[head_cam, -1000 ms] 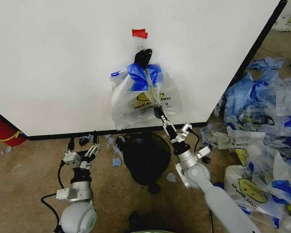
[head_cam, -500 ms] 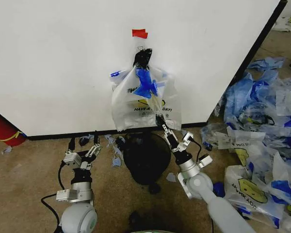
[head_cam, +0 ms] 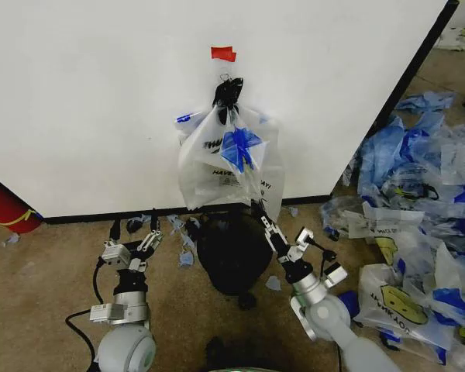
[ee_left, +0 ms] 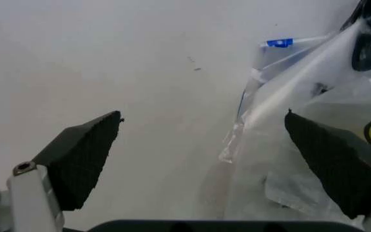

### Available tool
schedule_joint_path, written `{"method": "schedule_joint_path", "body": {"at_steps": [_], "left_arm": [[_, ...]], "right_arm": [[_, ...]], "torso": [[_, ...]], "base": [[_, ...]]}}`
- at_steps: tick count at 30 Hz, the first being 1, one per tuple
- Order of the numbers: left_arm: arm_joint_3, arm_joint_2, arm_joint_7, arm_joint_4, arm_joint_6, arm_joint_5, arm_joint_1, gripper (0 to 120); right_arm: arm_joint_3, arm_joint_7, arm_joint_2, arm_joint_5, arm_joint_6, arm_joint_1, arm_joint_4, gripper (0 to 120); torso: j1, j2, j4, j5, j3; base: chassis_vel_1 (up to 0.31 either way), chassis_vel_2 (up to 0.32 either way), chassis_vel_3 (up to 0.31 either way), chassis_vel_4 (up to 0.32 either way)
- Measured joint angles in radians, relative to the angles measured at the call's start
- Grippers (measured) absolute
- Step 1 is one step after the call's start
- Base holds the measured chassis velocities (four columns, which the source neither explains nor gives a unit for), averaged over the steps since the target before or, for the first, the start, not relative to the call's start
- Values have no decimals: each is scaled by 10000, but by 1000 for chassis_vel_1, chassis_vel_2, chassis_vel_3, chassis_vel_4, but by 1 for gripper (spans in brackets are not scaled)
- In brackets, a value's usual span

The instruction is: Pick up the garbage bag from the wall and place it over the trash bin.

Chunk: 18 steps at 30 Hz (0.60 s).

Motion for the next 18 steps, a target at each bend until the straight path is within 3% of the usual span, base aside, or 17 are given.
{"method": "schedule_joint_path", "body": {"at_steps": [18], "left_arm": [[13,40,11,-151,-52,47,111,100]], "right_arm": [[139,-392,-741,-732,127,-949,360,0]], "torso": [[0,0,0,0,1]], "base": [[0,0,0,0]]}}
